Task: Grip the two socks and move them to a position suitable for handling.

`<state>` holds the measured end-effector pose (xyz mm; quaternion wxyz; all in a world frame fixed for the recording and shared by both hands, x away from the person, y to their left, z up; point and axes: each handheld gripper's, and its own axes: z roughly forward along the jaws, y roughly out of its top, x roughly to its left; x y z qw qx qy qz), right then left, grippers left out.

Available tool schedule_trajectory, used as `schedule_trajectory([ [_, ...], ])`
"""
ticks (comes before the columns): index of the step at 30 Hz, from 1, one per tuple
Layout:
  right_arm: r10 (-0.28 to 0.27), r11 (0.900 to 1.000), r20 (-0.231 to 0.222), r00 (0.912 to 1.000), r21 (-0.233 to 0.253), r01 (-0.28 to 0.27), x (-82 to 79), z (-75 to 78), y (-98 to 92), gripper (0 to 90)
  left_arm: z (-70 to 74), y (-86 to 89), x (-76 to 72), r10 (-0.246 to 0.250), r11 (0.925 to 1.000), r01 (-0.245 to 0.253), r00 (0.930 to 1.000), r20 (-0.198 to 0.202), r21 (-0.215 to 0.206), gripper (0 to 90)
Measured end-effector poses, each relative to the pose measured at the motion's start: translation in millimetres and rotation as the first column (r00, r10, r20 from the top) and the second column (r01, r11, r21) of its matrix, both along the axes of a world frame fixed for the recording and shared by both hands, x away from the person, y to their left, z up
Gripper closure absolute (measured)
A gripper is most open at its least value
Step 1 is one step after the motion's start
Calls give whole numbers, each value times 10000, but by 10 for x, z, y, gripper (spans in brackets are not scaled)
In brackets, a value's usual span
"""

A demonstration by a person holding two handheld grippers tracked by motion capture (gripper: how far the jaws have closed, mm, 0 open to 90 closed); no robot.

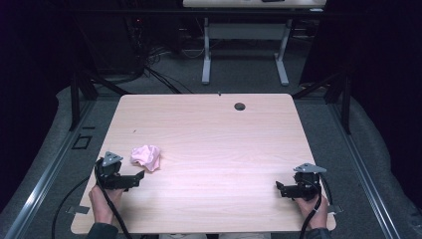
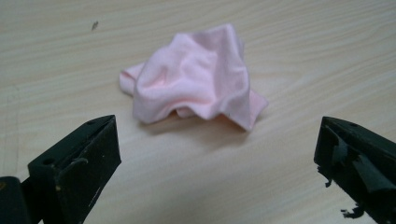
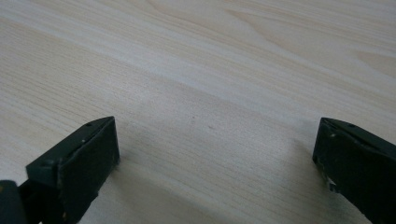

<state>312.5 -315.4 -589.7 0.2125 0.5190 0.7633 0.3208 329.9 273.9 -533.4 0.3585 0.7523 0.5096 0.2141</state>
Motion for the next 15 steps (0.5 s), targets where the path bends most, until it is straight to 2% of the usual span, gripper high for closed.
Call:
schedule_trajectory([
  [9, 1, 10000, -2, 10000, -4, -1, 0, 0, 0, 0, 209, -105, 416, -286, 9996, 286, 9995, -103, -5, 6],
  [12, 2, 10000, -4, 10000, -6, -2, 0, 0, -1, 0, 211, -167, 582, -411, 9991, 414, 9986, -320, 69, 31],
  [14, 5, 10000, 1, 10000, -2, -5, 0, 0, -1, 0, 182, -218, 685, -618, 9980, 624, 9958, -672, 71, 67],
  [15, -3, 10000, 5, 10000, -5, 3, 0, 0, 0, 0, 159, -247, 726, -617, 9978, 634, 9950, -782, 201, 93],
])
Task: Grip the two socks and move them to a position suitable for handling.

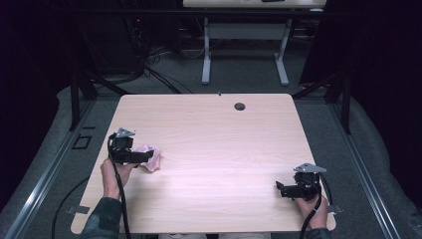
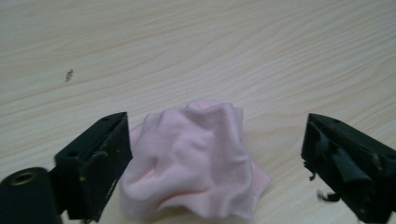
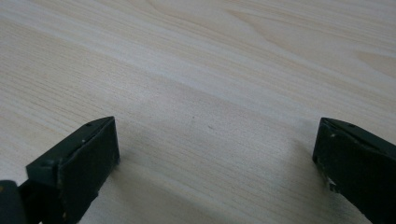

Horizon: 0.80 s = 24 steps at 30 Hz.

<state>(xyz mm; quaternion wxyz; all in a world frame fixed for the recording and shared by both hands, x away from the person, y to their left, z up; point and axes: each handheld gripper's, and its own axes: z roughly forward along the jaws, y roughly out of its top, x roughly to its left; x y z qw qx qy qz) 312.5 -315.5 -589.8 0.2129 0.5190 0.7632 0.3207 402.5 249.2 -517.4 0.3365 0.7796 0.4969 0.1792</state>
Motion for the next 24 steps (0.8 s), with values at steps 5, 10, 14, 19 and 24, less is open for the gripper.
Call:
schedule_trajectory([
  [5, 25, 10000, -15, 10000, -8, -25, -1, 1, -2, 0, -116, -64, 148, 21, 9997, -7, 9985, -547, 252, 182],
  [10, 24, 10000, -11, 10000, -3, -24, 0, 1, -2, 0, -259, -41, 216, 186, 9996, -162, 9931, -1158, 216, 365],
  [14, 19, 10000, -11, 10000, 7, -19, 2, 0, -2, 0, -312, 5, 200, 220, 9997, -224, 9923, -1222, -23, 597],
  [19, -15, 10000, 2, 10000, -20, 15, 1, 0, -2, 1, -307, 81, 152, 323, 9986, -365, 9943, -1013, -391, 827],
  [24, -1, 10000, 10, 10000, -16, 1, 3, 0, -4, 2, -217, 112, 68, 406, 9981, -425, 9983, -416, -451, 858],
])
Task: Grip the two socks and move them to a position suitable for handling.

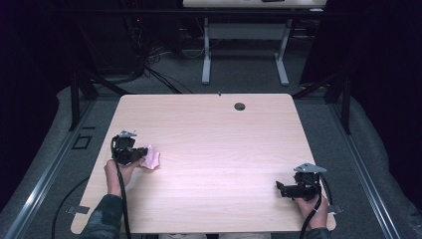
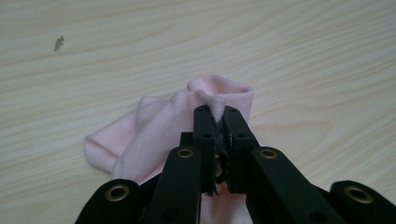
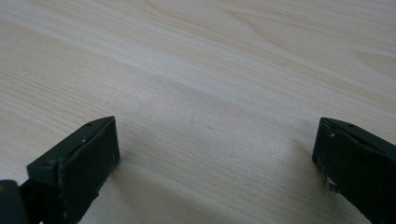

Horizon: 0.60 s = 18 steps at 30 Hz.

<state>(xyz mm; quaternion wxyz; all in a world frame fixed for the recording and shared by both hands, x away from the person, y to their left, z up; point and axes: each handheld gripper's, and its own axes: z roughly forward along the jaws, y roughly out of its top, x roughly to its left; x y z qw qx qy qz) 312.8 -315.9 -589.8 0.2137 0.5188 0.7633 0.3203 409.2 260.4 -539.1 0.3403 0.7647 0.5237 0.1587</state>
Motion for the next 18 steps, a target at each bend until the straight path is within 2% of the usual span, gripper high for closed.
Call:
schedule_trajectory([
  [3, -3, 10000, -1, 10000, -4, 3, 0, 0, 0, 2, 113, 13, -84, 42, 10000, -42, 9989, 476, 13, 860],
  [7, -12, 10000, 1, 10000, -2, 12, -1, 0, -1, 3, 274, 29, -188, 37, 10000, -30, 9961, 885, -76, 862],
  [10, -14, 10000, 2, 10000, -2, 14, 0, 0, -1, 2, 330, 38, -197, 2, 9998, 14, 9965, 837, -194, 860],
  [14, -14, 10000, 22, 10000, -3, 14, 0, -1, -2, 3, 352, 26, -185, -78, 9999, 87, 9975, 698, -127, 862],
  [18, 2, 10000, 12, 10000, 4, -2, 0, 0, -4, 4, 437, -9, -231, -130, 9994, 161, 9946, 1030, -293, 865],
])
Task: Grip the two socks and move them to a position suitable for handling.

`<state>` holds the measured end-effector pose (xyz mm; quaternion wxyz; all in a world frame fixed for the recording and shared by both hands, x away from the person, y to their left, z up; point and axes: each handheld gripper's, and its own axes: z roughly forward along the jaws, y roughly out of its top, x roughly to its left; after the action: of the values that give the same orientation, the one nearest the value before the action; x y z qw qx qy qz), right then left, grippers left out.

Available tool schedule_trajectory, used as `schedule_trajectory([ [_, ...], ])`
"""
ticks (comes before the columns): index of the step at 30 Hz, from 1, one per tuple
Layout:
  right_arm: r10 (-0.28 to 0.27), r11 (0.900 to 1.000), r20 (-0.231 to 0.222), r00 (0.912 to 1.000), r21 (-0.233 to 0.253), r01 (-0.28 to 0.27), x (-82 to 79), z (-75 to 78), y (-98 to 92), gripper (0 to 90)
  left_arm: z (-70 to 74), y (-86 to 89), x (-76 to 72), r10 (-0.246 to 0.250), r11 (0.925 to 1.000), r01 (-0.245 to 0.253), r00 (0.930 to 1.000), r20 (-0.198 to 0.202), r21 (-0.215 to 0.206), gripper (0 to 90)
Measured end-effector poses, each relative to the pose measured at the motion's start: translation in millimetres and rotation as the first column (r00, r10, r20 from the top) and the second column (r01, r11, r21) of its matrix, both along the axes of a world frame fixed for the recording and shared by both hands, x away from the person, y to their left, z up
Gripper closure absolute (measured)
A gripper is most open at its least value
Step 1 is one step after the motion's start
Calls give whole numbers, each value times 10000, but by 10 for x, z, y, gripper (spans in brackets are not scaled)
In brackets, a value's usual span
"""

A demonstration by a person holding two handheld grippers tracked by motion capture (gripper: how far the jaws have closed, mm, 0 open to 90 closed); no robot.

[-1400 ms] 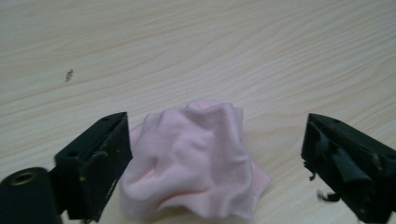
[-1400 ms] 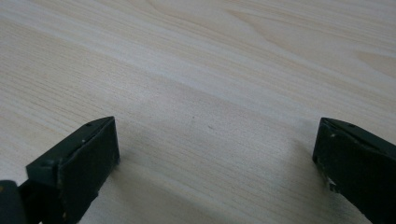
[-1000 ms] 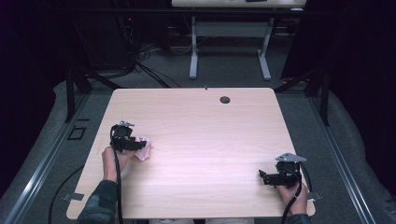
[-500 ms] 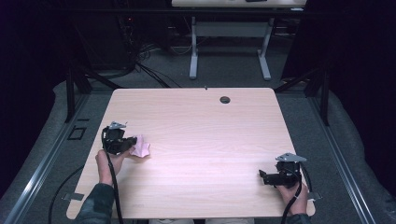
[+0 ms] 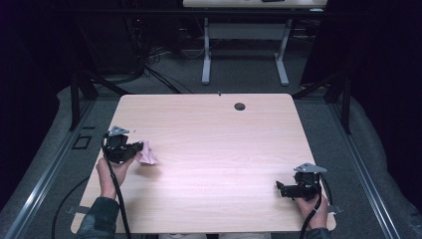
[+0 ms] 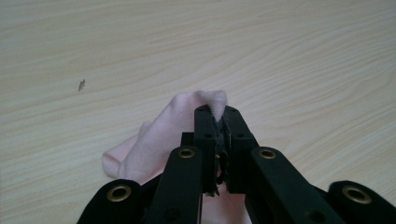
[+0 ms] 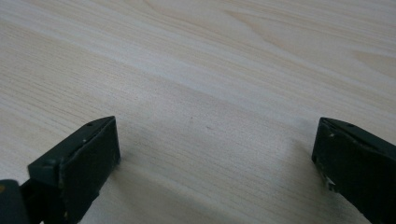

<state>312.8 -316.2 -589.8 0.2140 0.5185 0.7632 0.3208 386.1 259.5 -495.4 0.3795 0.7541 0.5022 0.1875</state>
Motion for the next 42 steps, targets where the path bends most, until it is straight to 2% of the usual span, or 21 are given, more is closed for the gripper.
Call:
schedule_trajectory([
  [5, -10, 10000, 2, 10000, -3, 10, -1, 0, 0, 5, 154, -87, -138, -363, 9991, 371, 9985, 400, -205, 865],
  [10, -31, 10000, -14, 10000, -6, 31, -2, 1, 0, 6, 272, -236, -319, -856, 9952, 889, 9932, 786, -399, 864],
  [15, -26, 10000, -20, 10000, -6, 26, -2, 2, 0, 5, 333, -444, -489, -1477, 9863, 1543, 9835, 1040, -581, 864],
  [20, -43, 10000, -18, 10000, -6, 43, -2, 1, -1, 5, 336, -693, -632, -2136, 9710, 2233, 9708, 1097, -854, 864],
  [21, -39, 10000, -15, 10000, -10, 39, -2, 1, -1, 5, 328, -760, -667, -2328, 9658, 2427, 9666, 1073, -912, 864],
  [30, -48, 10000, -52, 10000, -29, 48, -2, 5, -3, 6, 158, -1264, -889, -3255, 9351, 3321, 9429, 708, -1238, 862],
  [31, -60, 10000, -45, 10000, -25, 60, -2, 4, -2, 6, 114, -1331, -915, -3377, 9287, 3431, 9393, 614, -1411, 862],
  [33, -66, 10000, -41, 10000, -26, 66, -2, 4, -3, 6, 33, -1451, -955, -3448, 9298, 3476, 9376, 442, -1212, 862],
  [34, -66, 10000, -40, 10000, -23, 66, -2, 4, -3, 6, -5, -1492, -963, -3539, 9254, 3556, 9346, 373, -1312, 861],
  [35, -68, 10000, -35, 10000, -14, 68, -2, 3, -3, 7, -53, -1540, -970, -3685, 9213, 3686, 9293, 250, -1240, 862],
  [36, -80, 10000, -24, 10000, 1, 80, -2, 2, -1, 7, -116, -1610, -992, -3649, 9240, 3641, 9309, 148, -1173, 861],
  [39, -83, 10000, -24, 10000, -6, 83, -2, 2, -2, 7, -256, -1734, -1025, -3863, 9164, 3815, 9222, -182, -1209, 862],
  [41, -70, 10000, -31, 10000, -7, 70, -2, 3, -3, 7, -340, -1797, -1045, -3895, 9143, 3813, 9202, -382, -1370, 862],
  [42, -82, 10000, -21, 10000, -3, 82, -2, 2, -2, 7, -364, -1814, -1051, -3884, 9160, 3807, 9206, -412, -1267, 862],
])
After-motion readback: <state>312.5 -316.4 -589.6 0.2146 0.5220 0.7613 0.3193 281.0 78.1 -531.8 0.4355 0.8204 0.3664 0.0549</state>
